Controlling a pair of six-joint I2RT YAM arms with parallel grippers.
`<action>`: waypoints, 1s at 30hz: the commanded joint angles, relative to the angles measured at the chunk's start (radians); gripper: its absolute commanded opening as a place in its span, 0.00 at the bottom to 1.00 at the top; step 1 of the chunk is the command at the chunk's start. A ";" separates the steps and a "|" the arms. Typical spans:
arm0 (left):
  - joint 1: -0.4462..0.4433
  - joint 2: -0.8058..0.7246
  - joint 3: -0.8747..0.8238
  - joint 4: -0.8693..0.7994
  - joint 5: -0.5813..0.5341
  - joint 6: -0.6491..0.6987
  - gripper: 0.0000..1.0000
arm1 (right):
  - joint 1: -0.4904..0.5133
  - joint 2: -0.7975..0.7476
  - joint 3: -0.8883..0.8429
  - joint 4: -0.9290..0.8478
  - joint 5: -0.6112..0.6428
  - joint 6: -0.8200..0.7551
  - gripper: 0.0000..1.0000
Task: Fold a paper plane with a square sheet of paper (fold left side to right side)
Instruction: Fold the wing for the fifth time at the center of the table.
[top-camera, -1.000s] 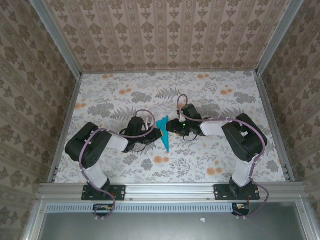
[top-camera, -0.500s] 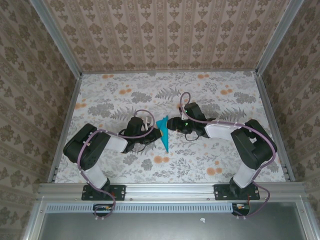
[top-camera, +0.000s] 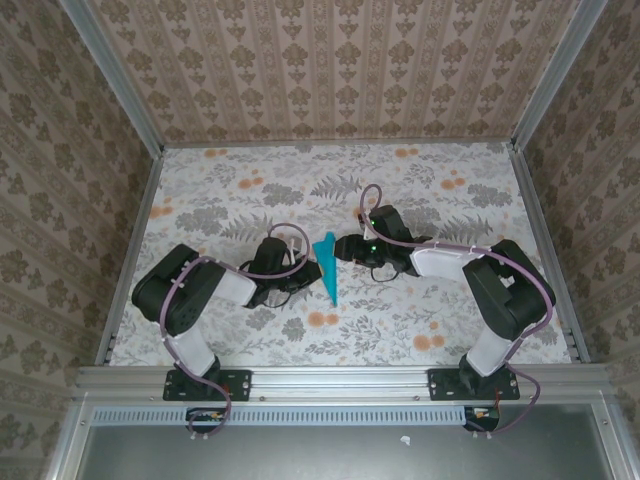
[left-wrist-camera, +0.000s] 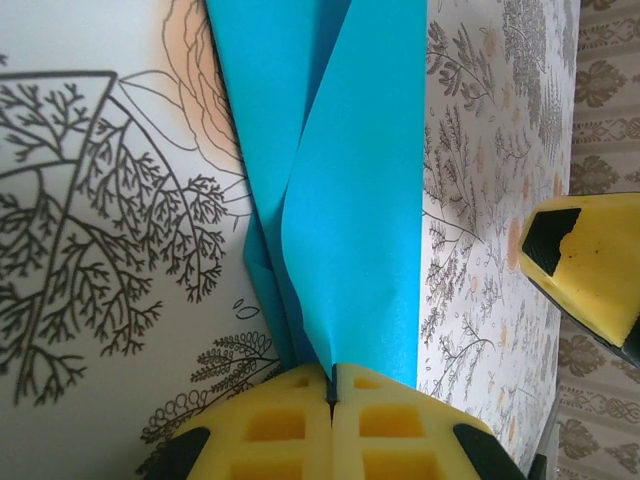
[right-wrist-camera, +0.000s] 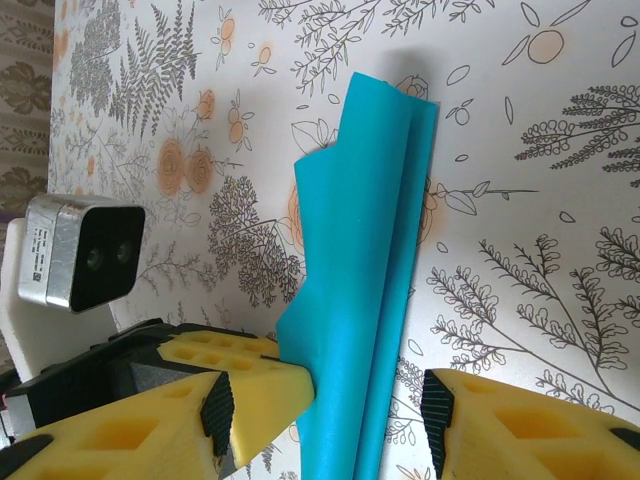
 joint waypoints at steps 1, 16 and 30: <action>-0.001 0.033 -0.008 0.008 -0.003 0.011 0.00 | 0.009 -0.008 0.006 -0.008 -0.019 -0.016 0.53; -0.013 0.042 0.000 -0.015 -0.019 0.006 0.00 | 0.056 0.142 0.149 -0.001 -0.093 0.001 0.34; -0.033 0.039 -0.006 -0.028 -0.035 -0.002 0.00 | 0.055 0.212 0.214 -0.052 -0.054 -0.025 0.33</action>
